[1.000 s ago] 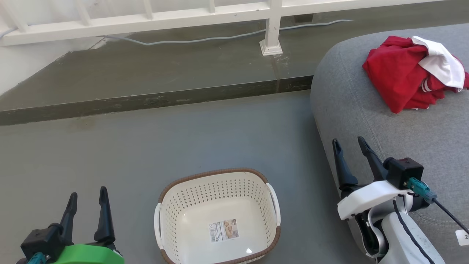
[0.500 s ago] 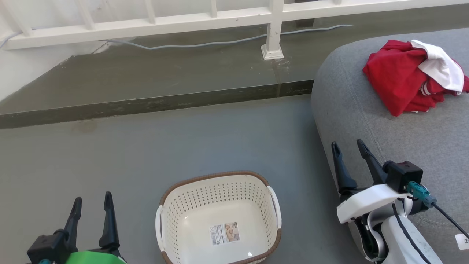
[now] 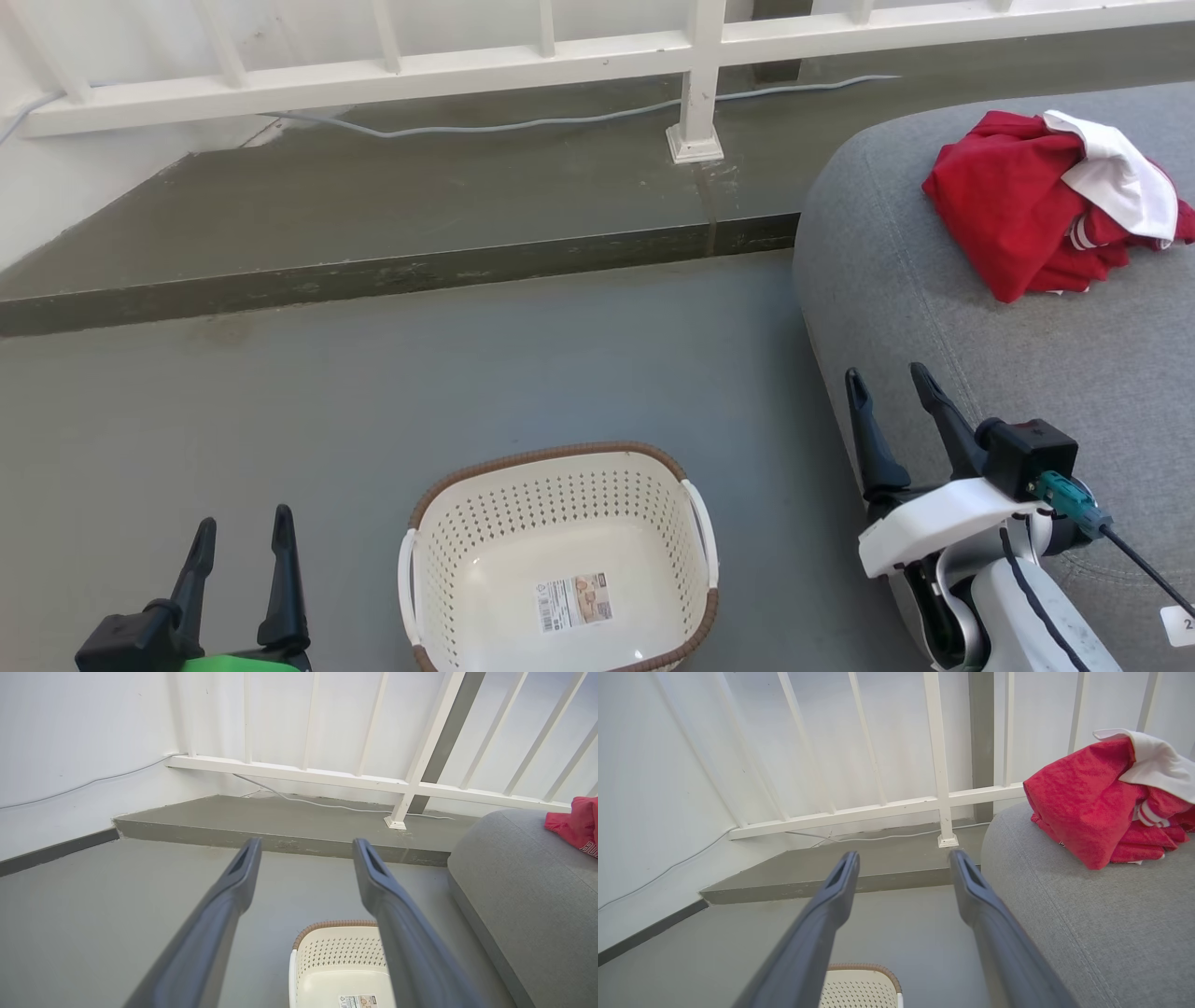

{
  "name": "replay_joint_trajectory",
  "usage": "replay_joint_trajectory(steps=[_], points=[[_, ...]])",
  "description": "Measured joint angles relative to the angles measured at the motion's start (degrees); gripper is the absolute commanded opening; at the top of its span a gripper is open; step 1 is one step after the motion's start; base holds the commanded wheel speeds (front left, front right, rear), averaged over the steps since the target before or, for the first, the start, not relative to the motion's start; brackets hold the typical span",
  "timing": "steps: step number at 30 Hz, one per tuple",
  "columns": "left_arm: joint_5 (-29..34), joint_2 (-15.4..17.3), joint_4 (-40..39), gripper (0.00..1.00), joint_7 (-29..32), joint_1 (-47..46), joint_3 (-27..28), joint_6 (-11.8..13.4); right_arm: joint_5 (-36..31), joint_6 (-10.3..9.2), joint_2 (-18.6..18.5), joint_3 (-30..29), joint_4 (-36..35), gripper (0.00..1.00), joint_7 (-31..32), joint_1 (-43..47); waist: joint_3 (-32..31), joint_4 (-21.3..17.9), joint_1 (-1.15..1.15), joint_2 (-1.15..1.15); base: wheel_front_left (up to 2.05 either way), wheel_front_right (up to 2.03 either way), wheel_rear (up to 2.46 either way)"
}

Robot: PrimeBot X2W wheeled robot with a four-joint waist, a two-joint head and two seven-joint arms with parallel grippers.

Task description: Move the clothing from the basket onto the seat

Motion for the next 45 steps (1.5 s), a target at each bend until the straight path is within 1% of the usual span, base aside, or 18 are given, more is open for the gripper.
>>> replay_joint_trajectory(steps=[4, 5, 9, 12, 18, 23, 28, 32, 45], points=[[0.31, -0.05, -0.20, 1.00, 0.00, 0.28, 0.12, -0.24, 0.00, -0.26, 0.01, 0.00, -0.32, 1.00, 0.00, 0.04, 0.02, 0.06, 0.00, 0.00, 0.00, 0.00, 0.00], [0.33, -0.07, -0.32, 0.00, 0.00, 0.30, 0.21, -0.27, 0.00, -0.41, 0.01, -0.01, -0.38, 0.00, 0.00, 0.05, 0.04, 0.07, 0.00, 0.00, 0.00, 0.00, 0.00], [0.11, -1.27, 2.19, 0.00, 0.27, 0.46, -0.63, -0.29, 0.01, -0.40, 0.08, 0.05, 2.10, 0.00, 0.11, 1.55, 0.05, 0.09, 0.00, 0.00, 0.00, 0.00, 0.00], [-0.59, -1.89, 2.47, 0.00, 0.27, 0.53, -0.77, -0.30, 0.31, -0.36, 0.08, -0.01, 2.50, 0.00, 0.11, 2.51, 0.04, 0.12, 0.00, 0.00, 0.00, 0.00, 0.00], [-3.77, -2.02, 2.55, 0.00, 0.78, 0.53, -0.71, -0.98, 4.01, -0.18, 0.09, -0.43, 2.03, 0.00, 0.36, 2.50, -0.03, 0.27, 0.00, 0.00, 0.00, 0.00, 0.00], [-8.36, -2.11, 2.76, 0.00, 1.67, 0.52, -0.35, -1.52, 8.43, 0.19, 0.11, -1.05, 1.58, 0.00, 1.30, 2.50, -0.07, 0.38, 0.00, 0.00, 0.00, 0.00, 0.00], [-11.69, -2.32, 3.27, 0.00, 2.65, 0.47, 0.30, -1.99, 14.02, 0.46, 0.15, -2.18, 1.48, 0.00, 2.45, 2.50, -0.11, 0.49, 0.00, 0.00, 0.00, 0.00, 0.00], [-13.86, -2.46, 3.52, 0.00, 3.37, 0.36, 1.02, -2.07, 16.90, 0.67, 0.21, -2.82, 1.34, 0.00, 3.22, 2.49, -0.14, 0.57, 0.00, 0.00, 0.00, 0.00, 0.00], [-22.99, -3.13, 5.17, 0.00, 5.91, -1.48, 2.30, -3.54, 26.71, 1.61, 0.42, -5.34, 1.07, 0.00, 5.99, 2.46, -0.27, 0.85, 0.00, 0.00, 0.00, 0.00, 0.00]])
